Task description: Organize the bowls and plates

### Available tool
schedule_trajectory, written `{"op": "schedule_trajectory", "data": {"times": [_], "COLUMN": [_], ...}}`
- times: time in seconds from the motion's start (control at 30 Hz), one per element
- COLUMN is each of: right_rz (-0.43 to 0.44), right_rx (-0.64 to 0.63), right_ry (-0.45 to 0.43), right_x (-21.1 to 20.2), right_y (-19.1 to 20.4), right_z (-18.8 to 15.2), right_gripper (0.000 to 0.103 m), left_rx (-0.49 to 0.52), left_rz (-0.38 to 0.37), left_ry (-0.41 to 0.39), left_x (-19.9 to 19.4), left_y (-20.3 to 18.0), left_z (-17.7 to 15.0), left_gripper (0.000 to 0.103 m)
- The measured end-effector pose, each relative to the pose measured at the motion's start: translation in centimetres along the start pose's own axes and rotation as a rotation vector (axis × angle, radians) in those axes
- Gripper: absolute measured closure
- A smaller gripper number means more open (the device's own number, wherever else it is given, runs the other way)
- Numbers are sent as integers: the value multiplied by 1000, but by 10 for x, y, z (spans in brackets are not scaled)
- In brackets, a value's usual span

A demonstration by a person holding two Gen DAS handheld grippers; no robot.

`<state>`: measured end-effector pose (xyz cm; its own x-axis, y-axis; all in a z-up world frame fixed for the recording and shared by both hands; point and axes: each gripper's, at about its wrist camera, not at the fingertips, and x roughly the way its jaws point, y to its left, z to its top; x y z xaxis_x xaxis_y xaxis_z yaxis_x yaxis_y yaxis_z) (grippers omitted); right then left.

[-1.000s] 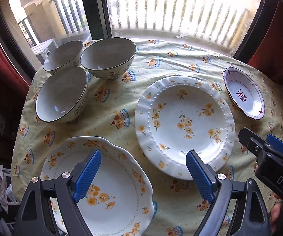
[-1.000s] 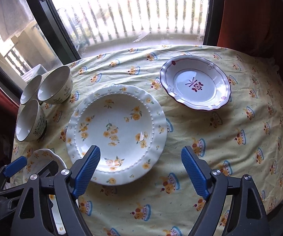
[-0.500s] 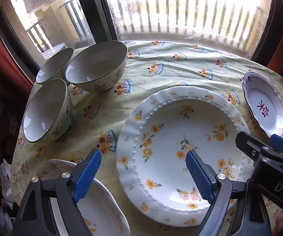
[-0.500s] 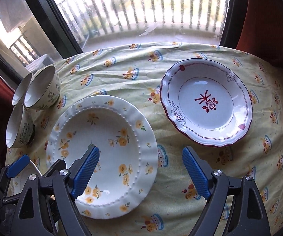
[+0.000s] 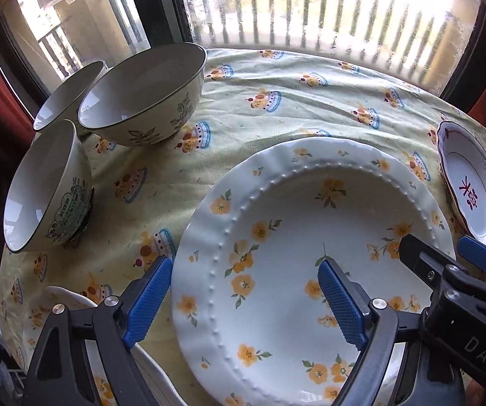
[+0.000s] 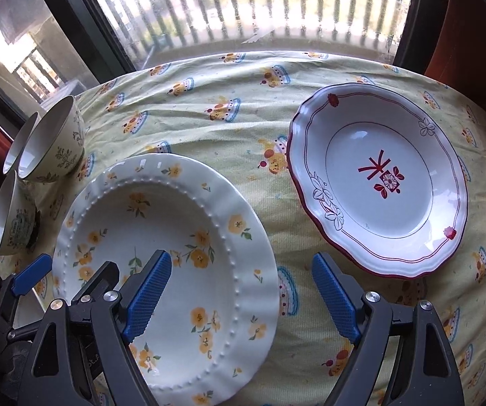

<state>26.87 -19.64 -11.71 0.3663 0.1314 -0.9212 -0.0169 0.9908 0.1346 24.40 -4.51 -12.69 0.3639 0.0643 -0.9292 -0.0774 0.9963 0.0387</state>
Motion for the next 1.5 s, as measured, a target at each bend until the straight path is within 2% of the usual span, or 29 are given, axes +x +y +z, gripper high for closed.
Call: {"op": "schedule_trajectory", "data": {"times": [0.13,0.33,0.63,0.93,1.27,1.37,1.4,1.47,1.5], "right_rz": [11,20,-25,-63,-66,-61,-73,-74,-70], "right_rx": [-7,12,60,121,154,159,147,124,122], "right_ry": [20,43,37,50,67,68,68,63,61], "right_x": [8,10,-4,-25,-38,-35,-35,-35,-35], "right_y": [4,7,-4,-30,-48,-53,-53,-53,-54], "right_z": [0,-6,-21,-58,-87,-88,-89,-90,-91], "right_gripper": [20,35,36,36,40,46,52,55,55], "left_rx": [-14,6,17,80,133,122,110,96,99], "left_rz": [-17,-15,-88,-135,-99,-98,-105,-100,-94], "left_ry": [30,23,64,90,71,70,74,88,95], "left_x": [5,1,0,-15,-22,-21,-21,-18,-16], "left_y": [2,0,-7,-26,-42,-40,-38,-35,-36], "left_z": [-2,-6,-18,-49,-66,-64,-64,-63,-64], "left_gripper": [15,16,17,22,23,25,27,32,30]}}
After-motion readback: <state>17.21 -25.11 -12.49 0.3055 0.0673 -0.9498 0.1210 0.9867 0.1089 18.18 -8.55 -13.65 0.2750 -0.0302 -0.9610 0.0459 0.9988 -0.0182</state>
